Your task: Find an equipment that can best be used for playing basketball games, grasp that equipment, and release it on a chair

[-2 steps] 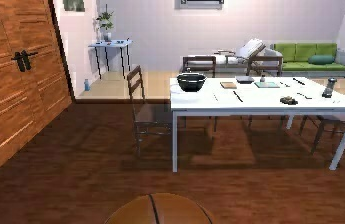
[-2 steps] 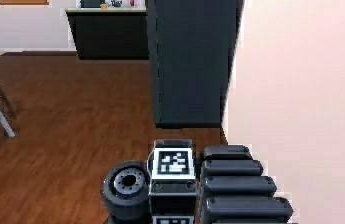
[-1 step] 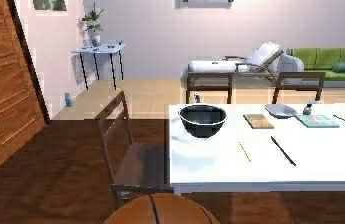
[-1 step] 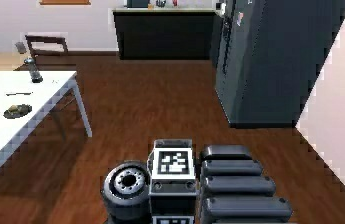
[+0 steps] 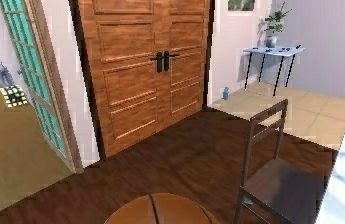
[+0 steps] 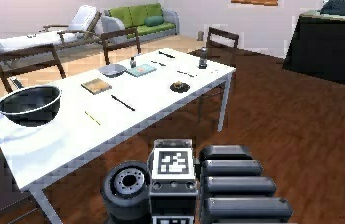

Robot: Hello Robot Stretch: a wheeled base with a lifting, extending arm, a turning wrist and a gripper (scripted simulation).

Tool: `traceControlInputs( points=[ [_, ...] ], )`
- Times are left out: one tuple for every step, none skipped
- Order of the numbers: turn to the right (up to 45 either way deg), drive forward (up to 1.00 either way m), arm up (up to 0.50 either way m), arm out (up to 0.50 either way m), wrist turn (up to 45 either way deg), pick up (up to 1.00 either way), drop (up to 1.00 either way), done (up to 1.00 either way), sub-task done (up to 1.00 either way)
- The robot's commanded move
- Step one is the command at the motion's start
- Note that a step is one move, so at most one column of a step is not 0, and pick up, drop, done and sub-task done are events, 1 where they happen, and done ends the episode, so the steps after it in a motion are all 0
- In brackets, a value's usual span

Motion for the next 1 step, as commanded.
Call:
traceControlInputs(
  points=[
    [-9.0, 0.00, 0.00, 0.00, 0.0, 0.00, 0.00, 0.00, 0.00]
  ],
)
